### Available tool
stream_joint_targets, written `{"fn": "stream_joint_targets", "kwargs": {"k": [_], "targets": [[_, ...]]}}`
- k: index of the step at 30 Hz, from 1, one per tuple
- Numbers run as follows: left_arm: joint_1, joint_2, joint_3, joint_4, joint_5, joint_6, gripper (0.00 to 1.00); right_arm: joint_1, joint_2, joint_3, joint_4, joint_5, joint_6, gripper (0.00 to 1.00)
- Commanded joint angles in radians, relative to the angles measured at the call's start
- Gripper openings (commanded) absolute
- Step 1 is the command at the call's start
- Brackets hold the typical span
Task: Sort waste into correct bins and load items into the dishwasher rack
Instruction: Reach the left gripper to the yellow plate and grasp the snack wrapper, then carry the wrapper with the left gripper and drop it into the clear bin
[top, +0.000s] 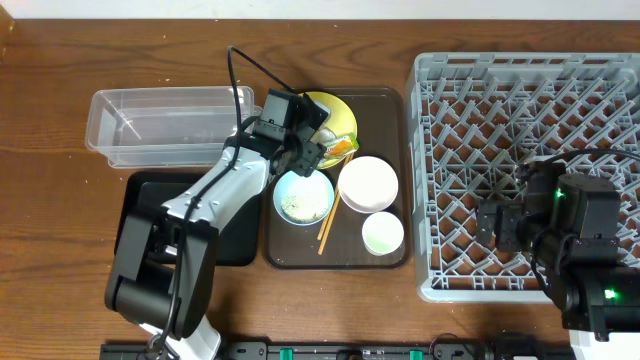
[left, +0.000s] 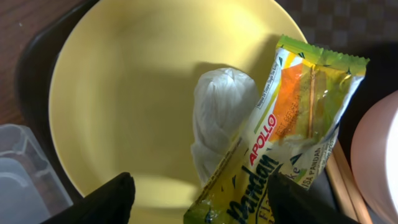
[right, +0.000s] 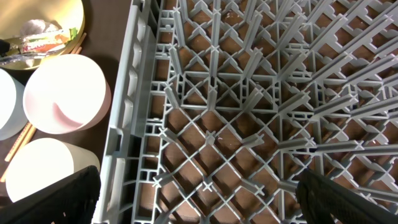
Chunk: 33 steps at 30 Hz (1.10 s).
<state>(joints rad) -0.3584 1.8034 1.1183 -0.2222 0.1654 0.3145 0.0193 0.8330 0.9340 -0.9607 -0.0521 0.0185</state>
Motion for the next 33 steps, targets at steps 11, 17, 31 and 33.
{"fn": "stream_joint_targets", "kwargs": {"k": [11, 17, 31, 33], "targets": [[-0.047, 0.067, 0.013, 0.000, 0.025, 0.006, 0.54, 0.007, -0.003, 0.021, -0.002, -0.002, 0.014, 0.99], [-0.047, 0.059, 0.014, 0.004, 0.025, 0.006, 0.19, 0.007, -0.003, 0.021, -0.001, -0.002, 0.014, 0.99], [0.035, -0.216, 0.014, 0.005, -0.090, -0.108, 0.06, 0.007, -0.003, 0.021, -0.002, -0.001, 0.014, 0.99], [0.084, -0.255, 0.014, 0.004, -0.121, -0.167, 0.06, 0.007, -0.003, 0.021, -0.002, -0.001, 0.014, 0.99]]}}
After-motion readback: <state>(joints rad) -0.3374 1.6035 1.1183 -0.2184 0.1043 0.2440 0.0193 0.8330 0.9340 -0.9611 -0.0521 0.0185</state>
